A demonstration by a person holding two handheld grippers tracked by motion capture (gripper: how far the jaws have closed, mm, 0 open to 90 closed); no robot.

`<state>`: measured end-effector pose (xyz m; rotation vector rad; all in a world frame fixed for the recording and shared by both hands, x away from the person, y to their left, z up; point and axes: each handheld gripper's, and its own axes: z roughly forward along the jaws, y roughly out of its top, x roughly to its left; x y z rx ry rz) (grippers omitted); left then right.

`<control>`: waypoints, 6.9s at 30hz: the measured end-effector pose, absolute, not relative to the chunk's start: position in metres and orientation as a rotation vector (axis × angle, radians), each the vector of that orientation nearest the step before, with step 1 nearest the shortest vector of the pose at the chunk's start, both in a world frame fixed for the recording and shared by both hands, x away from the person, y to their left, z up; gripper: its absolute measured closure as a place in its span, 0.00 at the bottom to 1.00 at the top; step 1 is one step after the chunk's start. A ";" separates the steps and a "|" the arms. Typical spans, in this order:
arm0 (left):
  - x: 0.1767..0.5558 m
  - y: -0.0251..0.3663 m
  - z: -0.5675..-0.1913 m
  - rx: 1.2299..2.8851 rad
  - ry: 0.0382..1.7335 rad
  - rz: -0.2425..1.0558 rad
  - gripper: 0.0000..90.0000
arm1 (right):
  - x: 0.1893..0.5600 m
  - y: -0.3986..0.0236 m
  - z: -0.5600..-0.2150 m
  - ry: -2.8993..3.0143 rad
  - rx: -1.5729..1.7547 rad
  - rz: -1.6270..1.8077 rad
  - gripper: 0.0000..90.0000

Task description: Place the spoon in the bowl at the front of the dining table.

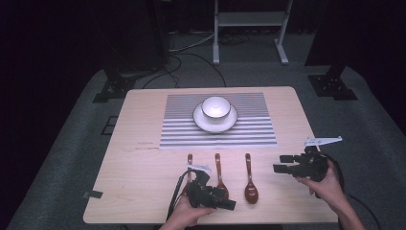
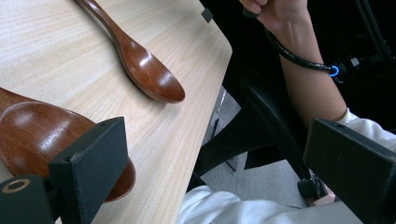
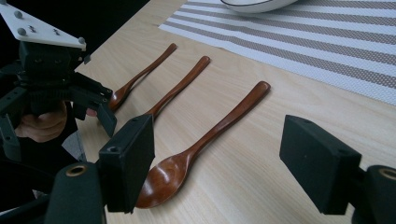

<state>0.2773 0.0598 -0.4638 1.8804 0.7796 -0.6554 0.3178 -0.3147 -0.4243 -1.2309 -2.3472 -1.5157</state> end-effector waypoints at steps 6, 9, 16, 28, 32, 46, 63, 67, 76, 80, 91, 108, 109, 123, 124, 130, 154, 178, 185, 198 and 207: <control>0.277 0.056 -0.467 1.913 0.781 -0.661 0.06 | 0.319 -0.309 -0.421 -2.362 -1.207 -1.510 0.28; 0.277 0.054 -0.473 1.948 0.790 -0.663 0.06 | 0.320 -0.304 -0.417 -2.365 -1.195 -1.517 0.28; 0.279 0.051 -0.477 1.992 0.812 -0.639 0.06 | 0.318 -0.286 -0.410 -2.387 -1.143 -1.508 0.31; 0.279 0.052 -0.478 1.984 0.806 -0.646 0.06 | 0.336 -0.250 -0.414 -2.388 -1.095 -1.425 0.31; 0.279 0.052 -0.478 1.986 0.805 -0.648 0.06 | 0.344 -0.239 -0.416 -2.382 -1.081 -1.401 0.31; 0.279 0.053 -0.478 1.983 0.804 -0.646 0.06 | 0.370 -0.214 -0.421 -2.376 -1.091 -1.316 0.32; 0.278 0.052 -0.478 1.982 0.805 -0.637 0.06 | 0.384 -0.180 -0.437 -2.452 -1.150 -1.226 0.36; 0.278 0.052 -0.479 1.981 0.805 -0.636 0.06 | 0.387 -0.177 -0.439 -2.450 -1.180 -1.219 0.39; 0.278 0.052 -0.478 1.985 0.803 -0.631 0.06 | 0.394 -0.169 -0.449 -2.430 -1.217 -1.180 0.45; 0.278 0.052 -0.478 1.987 0.801 -0.629 0.06 | 0.397 -0.165 -0.451 -2.424 -1.222 -1.161 0.52; 0.277 0.052 -0.478 1.988 0.804 -0.627 0.06 | 0.401 -0.162 -0.454 -2.404 -1.212 -1.142 0.69; 0.277 0.056 -0.472 1.961 0.790 -0.632 0.06 | 0.404 -0.162 -0.445 -2.230 -1.185 -1.189 0.88; 0.276 0.058 -0.470 1.954 0.786 -0.628 0.06 | 0.405 -0.162 -0.444 -2.210 -1.179 -1.190 0.89; 0.277 0.078 -0.452 1.880 0.790 -0.564 0.06 | 0.423 -0.174 -0.420 -2.105 -1.195 -1.264 0.93; 0.277 0.078 -0.452 1.879 0.792 -0.564 0.06 | 0.426 -0.174 -0.416 -2.096 -1.205 -1.278 0.93; 0.278 0.080 -0.452 1.881 0.791 -0.555 0.06 | 0.434 -0.178 -0.407 -2.101 -1.248 -1.304 0.93; 0.282 0.089 -0.451 1.873 0.812 -0.513 0.06 | 0.481 -0.186 -0.373 -2.045 -1.437 -1.441 0.93; 0.282 0.094 -0.449 1.874 0.812 -0.490 0.06 | 0.518 -0.182 -0.348 -1.963 -1.649 -1.608 0.93; 0.282 0.095 -0.449 1.884 0.806 -0.485 0.06 | 0.525 -0.183 -0.344 -1.930 -1.723 -1.652 0.93; 0.280 0.096 -0.450 1.878 0.813 -0.484 0.06 | 0.538 -0.185 -0.335 -1.866 -1.857 -1.733 0.93; 0.280 0.097 -0.450 1.872 0.813 -0.480 0.06 | 0.545 -0.186 -0.336 -1.811 -1.956 -1.775 0.93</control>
